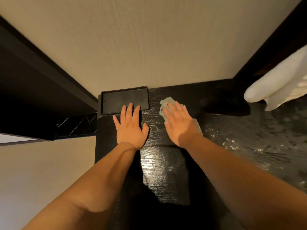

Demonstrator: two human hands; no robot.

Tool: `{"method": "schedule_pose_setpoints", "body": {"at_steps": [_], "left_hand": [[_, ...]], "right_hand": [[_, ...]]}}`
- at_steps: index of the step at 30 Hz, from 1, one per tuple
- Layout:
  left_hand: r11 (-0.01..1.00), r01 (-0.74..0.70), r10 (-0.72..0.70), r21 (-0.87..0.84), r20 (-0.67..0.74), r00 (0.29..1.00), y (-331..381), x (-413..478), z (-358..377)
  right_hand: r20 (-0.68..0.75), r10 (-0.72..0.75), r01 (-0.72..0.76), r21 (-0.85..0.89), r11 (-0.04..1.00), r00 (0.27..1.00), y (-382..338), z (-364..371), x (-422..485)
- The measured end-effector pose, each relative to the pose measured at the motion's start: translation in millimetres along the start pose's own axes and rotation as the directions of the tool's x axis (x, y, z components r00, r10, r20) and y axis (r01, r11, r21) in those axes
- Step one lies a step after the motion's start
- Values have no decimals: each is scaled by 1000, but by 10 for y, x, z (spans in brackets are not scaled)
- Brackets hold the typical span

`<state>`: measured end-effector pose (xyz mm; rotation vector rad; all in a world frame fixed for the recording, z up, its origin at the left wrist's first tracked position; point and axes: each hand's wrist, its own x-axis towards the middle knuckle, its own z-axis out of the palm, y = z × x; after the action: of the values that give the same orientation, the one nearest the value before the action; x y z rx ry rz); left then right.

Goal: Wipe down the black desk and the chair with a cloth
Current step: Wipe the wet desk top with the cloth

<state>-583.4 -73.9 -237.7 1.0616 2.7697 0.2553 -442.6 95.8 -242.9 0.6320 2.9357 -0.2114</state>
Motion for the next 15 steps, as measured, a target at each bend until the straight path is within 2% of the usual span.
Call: {"method": "schedule_pose_setpoints", "body": {"at_steps": [2,6,8,10,12,15], "left_hand": [[999,-46,46,0,14,999,5,-24,-13],[984,-172,173,-39,24,985,98,-80,-34],[978,-194,197,-74,35,980,215,-119,-18],[971,-221,226,-95,51,973,380,-154,29],[961,-263,269,-90,66,961,583,-150,95],[951,-293,303,-102,93,949,915,-55,176]], "right_hand": [[-6,-12,13,64,998,1000,247,6,-155],[-40,274,-270,84,959,961,797,-181,-407],[-27,371,-368,90,926,928,850,-270,-483],[-25,428,-418,166,893,904,757,-308,-525],[-43,356,-347,145,927,933,565,-220,-545],[-10,81,-79,128,989,997,353,-12,-604]]}}
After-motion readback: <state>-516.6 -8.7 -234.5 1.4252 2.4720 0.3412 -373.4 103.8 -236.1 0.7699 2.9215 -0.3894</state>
